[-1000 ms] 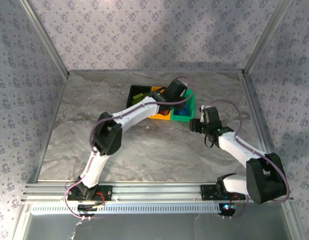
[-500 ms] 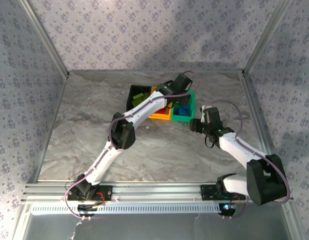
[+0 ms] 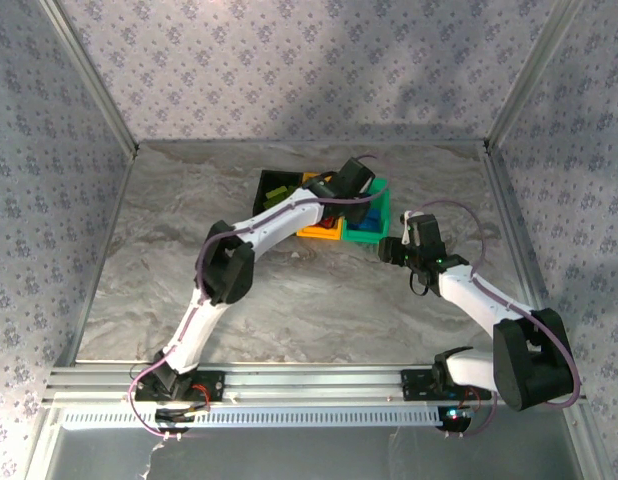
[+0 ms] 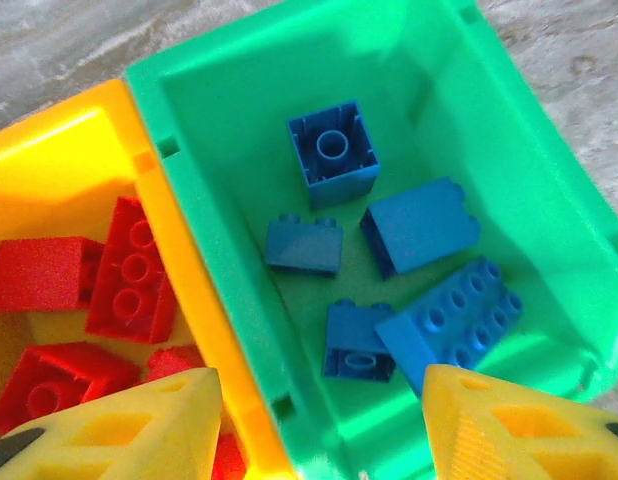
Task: Sort the legos into containers by color
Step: Place the lego in the container, then reset both arms
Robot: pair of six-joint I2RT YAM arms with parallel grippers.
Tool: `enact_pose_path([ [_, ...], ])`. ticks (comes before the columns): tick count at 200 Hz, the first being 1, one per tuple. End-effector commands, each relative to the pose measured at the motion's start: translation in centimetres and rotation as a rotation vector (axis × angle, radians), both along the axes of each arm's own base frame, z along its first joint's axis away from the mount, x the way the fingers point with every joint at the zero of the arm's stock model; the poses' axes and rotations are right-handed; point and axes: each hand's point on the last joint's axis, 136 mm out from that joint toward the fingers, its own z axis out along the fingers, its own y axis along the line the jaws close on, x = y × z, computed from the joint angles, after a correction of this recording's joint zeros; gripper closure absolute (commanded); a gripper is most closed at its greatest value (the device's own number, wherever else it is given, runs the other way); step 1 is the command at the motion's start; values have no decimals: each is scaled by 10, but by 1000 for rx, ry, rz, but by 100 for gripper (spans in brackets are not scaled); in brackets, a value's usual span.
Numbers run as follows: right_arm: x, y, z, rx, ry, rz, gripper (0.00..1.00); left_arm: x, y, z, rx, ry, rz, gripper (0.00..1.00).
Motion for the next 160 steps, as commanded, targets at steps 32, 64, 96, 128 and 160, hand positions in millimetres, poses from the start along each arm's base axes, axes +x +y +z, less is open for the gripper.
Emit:
enact_pose_path([
  [32,0,-5,-2,8,0,-23,35,-25,30,70,-210,-190,19,47],
  [64,1,-9,-1,-5,-2,-33,35,-41,70,66,-195,-224,77,47],
  [96,0,-20,6,-35,-38,-63,35,-57,131,68,-204,-276,188,47],
  [128,-4,-37,31,-32,-115,-107,35,-69,213,65,-212,-317,338,46],
  [160,-5,-67,68,-29,-217,-197,22,-77,306,49,-223,-317,564,40],
])
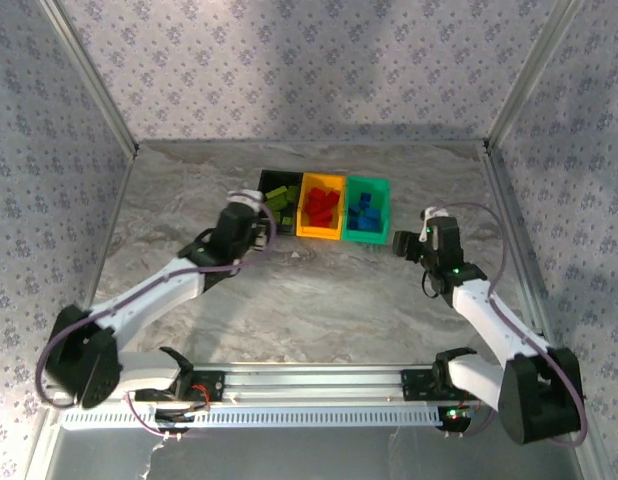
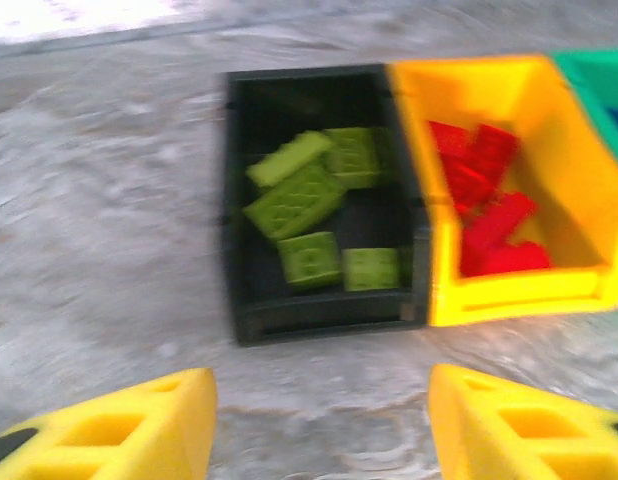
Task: Sort the legos into containers by color
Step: Reset both arms
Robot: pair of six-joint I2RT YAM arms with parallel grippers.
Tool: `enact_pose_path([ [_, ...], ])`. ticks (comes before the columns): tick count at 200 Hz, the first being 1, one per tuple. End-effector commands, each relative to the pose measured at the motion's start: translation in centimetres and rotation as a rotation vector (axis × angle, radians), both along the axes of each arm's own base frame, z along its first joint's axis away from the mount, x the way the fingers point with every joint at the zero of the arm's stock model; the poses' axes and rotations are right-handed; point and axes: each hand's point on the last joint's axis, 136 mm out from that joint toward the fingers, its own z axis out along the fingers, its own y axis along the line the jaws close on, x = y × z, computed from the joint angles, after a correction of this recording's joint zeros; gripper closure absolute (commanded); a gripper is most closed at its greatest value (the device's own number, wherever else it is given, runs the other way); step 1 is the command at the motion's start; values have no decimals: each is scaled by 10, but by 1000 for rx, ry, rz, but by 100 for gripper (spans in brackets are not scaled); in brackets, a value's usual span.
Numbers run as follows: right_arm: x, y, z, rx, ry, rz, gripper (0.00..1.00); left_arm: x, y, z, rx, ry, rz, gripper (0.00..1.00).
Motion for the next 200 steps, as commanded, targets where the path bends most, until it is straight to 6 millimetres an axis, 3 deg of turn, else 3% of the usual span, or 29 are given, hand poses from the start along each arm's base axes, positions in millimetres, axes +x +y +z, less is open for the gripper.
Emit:
enact_pose_path([
  [1,-4,-25,19,-21,-48,-73,22,-2,56,-3,-60,-25,167,40],
  [15,-3,-36,30,-14,-78,-94,19,-7,90,-13,-94,-8,259,39],
  [40,-3,-51,44,24,-120,-138,17,-17,143,-27,-133,-3,423,27],
  [51,-3,-56,49,27,-137,-149,16,-20,160,-30,-135,-10,473,25],
  [68,-4,-68,54,13,-154,-199,8,-24,181,-32,-122,-16,542,7],
  [76,-4,-74,55,4,-154,-230,6,-24,189,-33,-113,-17,568,5],
  [85,-4,-80,55,-9,-154,-255,6,-25,197,-36,-104,-11,588,0],
  [108,-2,-94,51,-64,-164,-309,6,-24,210,-44,-70,-21,614,0],
  [155,-4,-126,23,-176,-138,-470,3,-19,228,-47,16,-84,637,0],
  [200,9,-107,10,-184,-163,-327,1,-23,236,-57,111,-166,618,0],
])
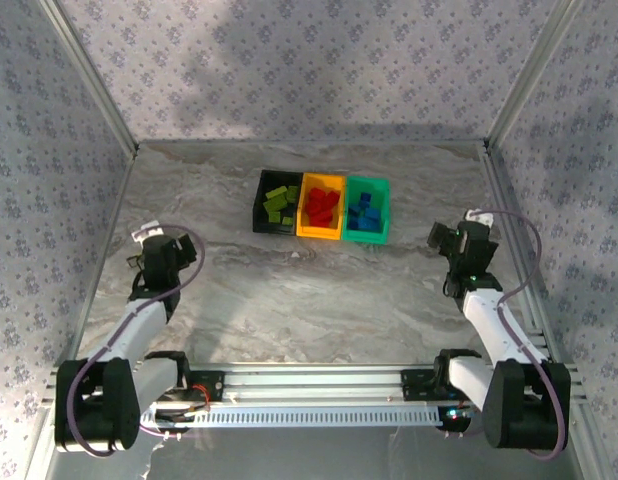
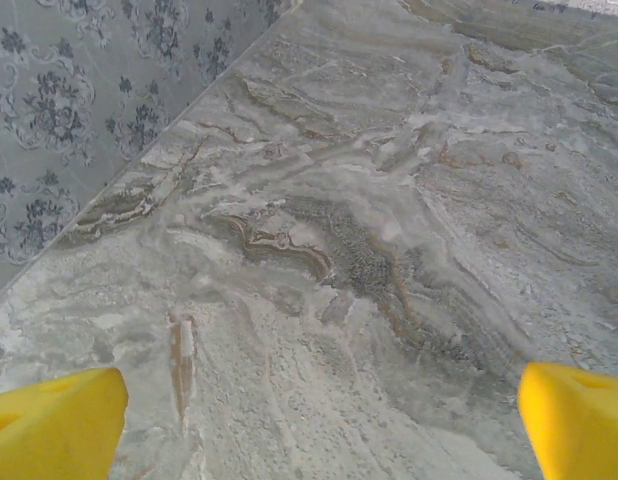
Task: Sort the legos into containers by color
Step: Reset both arms
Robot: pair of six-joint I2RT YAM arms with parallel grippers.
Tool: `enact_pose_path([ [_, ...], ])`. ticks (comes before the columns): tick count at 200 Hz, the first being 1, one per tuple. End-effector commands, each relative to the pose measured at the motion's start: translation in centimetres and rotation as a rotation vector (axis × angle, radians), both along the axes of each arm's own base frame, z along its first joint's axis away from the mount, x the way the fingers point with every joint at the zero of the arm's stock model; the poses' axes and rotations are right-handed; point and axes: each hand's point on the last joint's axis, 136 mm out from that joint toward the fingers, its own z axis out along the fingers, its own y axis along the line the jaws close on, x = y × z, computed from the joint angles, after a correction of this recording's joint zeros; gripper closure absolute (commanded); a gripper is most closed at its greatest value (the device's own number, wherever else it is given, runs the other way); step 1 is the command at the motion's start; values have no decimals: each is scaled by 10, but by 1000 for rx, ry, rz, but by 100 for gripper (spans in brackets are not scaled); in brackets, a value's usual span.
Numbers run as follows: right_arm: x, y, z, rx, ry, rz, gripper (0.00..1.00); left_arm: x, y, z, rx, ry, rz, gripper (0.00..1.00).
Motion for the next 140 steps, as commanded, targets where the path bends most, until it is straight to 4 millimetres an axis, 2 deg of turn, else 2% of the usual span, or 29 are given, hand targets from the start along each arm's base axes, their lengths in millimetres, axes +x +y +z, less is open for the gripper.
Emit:
enact_pose_path([
  [1,9,2,7,-46,-53,41,1,5,11,13,91,-83,10,0],
  [30,13,2,-4,-67,-35,57,1,6,15,5,77,-96,4,0],
  [105,20,-2,-29,-74,-67,57,1,28,-5,9,84,-172,-145,0],
  [140,34,17,-37,-50,-80,175,1,41,-9,8,80,-181,-168,0],
])
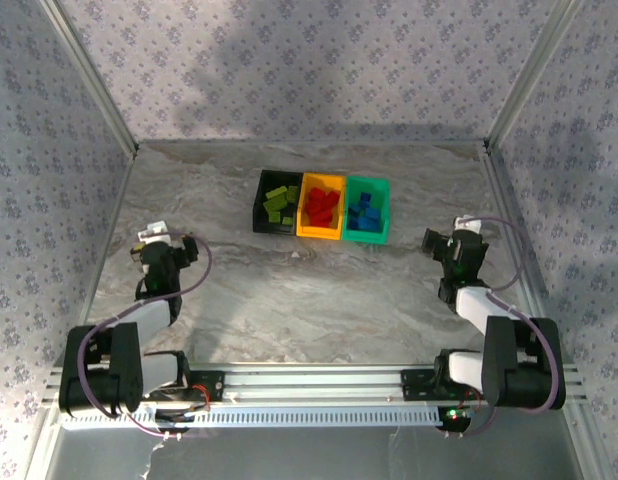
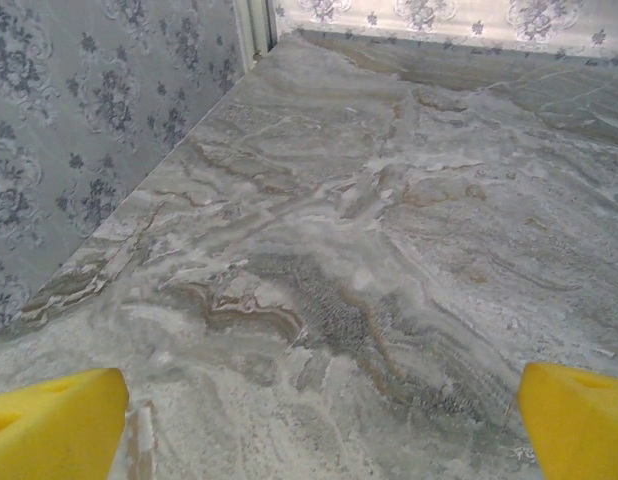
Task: Sort the legos into containers by color
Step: Reset both arms
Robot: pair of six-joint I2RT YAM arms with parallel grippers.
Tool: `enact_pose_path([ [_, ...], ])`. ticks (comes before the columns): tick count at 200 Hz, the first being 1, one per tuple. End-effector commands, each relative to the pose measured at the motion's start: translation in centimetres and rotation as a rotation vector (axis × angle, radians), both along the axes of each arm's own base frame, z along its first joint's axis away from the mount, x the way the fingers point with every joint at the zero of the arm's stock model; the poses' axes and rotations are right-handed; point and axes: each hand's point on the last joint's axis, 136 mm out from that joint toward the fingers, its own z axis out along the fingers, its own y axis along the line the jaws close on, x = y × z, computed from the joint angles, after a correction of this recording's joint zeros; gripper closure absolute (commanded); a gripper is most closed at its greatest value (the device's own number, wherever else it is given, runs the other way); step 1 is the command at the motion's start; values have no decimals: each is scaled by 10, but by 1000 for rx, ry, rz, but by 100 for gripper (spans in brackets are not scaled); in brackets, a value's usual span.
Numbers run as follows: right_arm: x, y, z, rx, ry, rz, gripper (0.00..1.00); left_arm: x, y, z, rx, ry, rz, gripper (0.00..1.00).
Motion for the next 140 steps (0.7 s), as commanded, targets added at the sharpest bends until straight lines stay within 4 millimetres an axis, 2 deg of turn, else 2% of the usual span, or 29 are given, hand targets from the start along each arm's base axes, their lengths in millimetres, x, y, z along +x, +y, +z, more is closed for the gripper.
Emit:
enact_pose_path([
  [1,14,13,6,6,-50,93,2,16,-6,14,8,-62,-50,0],
  [26,23,27,3,-1,-29,174,2,33,-24,9,-5,-6,-168,0],
  [51,28,44,5,-62,-35,260,3,36,-38,10,-23,-47,-247,0],
  [70,33,59,-5,-113,-45,333,2,41,-44,-4,-30,-61,-278,0],
  [105,43,46,-16,-51,0,293,2,56,-50,-23,-47,30,-322,0],
  [140,43,43,-18,-56,-2,278,0,57,-52,-21,-44,33,-331,0],
])
